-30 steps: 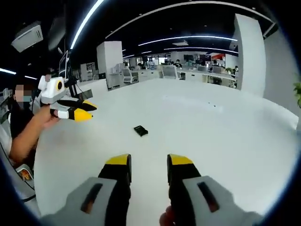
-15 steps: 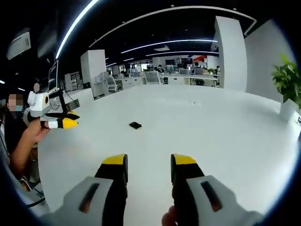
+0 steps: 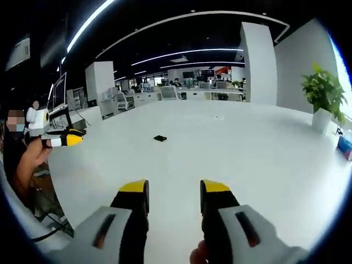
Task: Snap the two parts of the plastic buckle together until the buckle closes and remains connected.
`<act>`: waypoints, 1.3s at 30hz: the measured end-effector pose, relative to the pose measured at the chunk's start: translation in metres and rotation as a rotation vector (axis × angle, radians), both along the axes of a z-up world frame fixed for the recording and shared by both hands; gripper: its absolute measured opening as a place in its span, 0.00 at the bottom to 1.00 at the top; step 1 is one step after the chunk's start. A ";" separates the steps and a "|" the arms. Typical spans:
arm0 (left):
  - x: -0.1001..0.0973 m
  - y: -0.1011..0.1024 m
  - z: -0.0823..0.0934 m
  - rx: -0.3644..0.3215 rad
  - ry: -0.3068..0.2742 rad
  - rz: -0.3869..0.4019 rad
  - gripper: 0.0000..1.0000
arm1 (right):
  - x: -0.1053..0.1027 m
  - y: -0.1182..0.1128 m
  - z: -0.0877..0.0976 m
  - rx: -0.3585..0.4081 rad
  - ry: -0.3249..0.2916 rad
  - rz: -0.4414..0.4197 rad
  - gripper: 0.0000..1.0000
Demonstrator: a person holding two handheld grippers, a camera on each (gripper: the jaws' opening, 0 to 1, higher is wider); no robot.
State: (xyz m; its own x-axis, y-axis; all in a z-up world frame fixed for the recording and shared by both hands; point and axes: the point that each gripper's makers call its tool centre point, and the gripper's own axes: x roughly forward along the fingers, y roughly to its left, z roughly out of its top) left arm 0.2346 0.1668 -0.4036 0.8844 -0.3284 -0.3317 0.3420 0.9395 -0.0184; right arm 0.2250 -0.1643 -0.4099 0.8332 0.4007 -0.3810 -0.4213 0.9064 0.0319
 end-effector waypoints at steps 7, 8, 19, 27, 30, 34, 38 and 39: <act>-0.014 0.007 -0.001 0.000 0.007 0.024 0.29 | -0.011 -0.010 -0.005 -0.009 0.007 -0.038 0.37; -0.015 0.007 -0.001 0.001 0.004 0.028 0.29 | -0.011 -0.011 -0.006 -0.011 0.009 -0.043 0.37; -0.020 0.002 0.000 -0.006 0.001 0.035 0.29 | -0.013 -0.013 -0.007 0.003 0.013 -0.052 0.37; -0.021 -0.003 -0.003 -0.017 0.013 0.030 0.29 | -0.014 -0.011 -0.006 0.006 0.016 -0.046 0.37; -0.021 -0.003 -0.003 -0.016 0.013 0.028 0.29 | -0.014 -0.011 -0.006 0.004 0.018 -0.046 0.37; -0.021 -0.002 -0.002 -0.017 0.012 0.033 0.29 | -0.013 -0.011 -0.006 0.004 0.017 -0.049 0.37; -0.021 -0.001 -0.001 -0.014 0.012 0.036 0.29 | -0.013 -0.011 -0.007 0.007 0.020 -0.048 0.37; -0.021 -0.001 -0.001 -0.014 0.012 0.035 0.29 | -0.012 -0.012 -0.007 0.005 0.021 -0.049 0.37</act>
State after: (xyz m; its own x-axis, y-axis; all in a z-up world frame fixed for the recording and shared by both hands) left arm 0.2136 0.1655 -0.4048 0.8915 -0.3018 -0.3379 0.3085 0.9506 -0.0353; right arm 0.2127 -0.1759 -0.4167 0.8438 0.3616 -0.3965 -0.3756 0.9257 0.0449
